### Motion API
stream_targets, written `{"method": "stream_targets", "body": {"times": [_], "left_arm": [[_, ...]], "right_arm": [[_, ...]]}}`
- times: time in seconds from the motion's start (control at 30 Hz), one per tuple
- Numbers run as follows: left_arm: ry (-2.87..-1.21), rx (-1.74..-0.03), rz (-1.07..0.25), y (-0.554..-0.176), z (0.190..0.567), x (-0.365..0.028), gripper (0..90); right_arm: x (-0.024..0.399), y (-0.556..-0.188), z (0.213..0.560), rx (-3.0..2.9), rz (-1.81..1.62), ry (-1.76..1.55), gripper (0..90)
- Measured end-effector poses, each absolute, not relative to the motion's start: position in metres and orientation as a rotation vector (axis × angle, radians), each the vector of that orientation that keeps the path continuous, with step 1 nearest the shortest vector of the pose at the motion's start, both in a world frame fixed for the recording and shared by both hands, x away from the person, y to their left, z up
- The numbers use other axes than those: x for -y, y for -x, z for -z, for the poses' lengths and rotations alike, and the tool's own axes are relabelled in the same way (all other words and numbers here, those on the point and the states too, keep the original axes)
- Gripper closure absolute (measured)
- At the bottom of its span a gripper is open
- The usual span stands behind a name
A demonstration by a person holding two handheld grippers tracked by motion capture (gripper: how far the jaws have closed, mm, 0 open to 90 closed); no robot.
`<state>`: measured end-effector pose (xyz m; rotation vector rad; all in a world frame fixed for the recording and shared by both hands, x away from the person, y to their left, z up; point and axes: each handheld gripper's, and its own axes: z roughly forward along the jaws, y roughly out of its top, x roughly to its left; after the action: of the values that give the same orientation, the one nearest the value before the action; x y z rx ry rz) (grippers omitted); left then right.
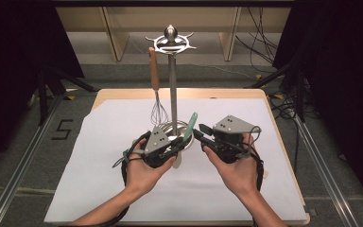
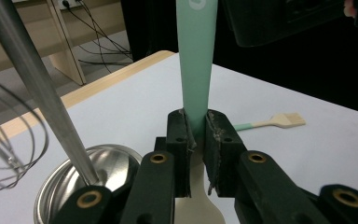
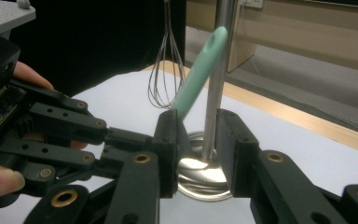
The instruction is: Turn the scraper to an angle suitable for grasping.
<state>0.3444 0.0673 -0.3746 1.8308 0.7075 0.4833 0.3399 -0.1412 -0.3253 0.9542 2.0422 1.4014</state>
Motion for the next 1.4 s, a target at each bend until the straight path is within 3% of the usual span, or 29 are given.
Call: {"method": "stream_targets", "body": {"times": [0.4,1.13,1.23,1.27,1.3,1.4], "left_arm": [[-1.851,-0.682,-0.483,-0.342,0.377,-0.063,79.9],[-1.829,-0.653,-0.482,-0.342,0.378,-0.058,79.0],[-1.838,-0.621,-0.463,-0.345,0.379,-0.058,75.8],[-1.837,-0.607,-0.452,-0.346,0.379,-0.059,72.3],[-1.836,-0.567,-0.436,-0.347,0.379,-0.063,63.1],[-1.840,-0.544,-0.430,-0.347,0.380,-0.068,55.9]], "right_arm": [[0.136,-0.343,0.325,-2.085,-1.432,-1.013,68.7],[0.133,-0.340,0.323,-2.097,-1.487,-0.998,82.6],[0.132,-0.339,0.322,-2.101,-1.483,-0.954,82.8],[0.132,-0.338,0.321,-2.105,-1.472,-0.951,82.9],[0.134,-0.337,0.320,-2.115,-1.470,-0.955,82.9],[0.140,-0.338,0.318,-2.164,-1.451,-0.913,82.9]]}}
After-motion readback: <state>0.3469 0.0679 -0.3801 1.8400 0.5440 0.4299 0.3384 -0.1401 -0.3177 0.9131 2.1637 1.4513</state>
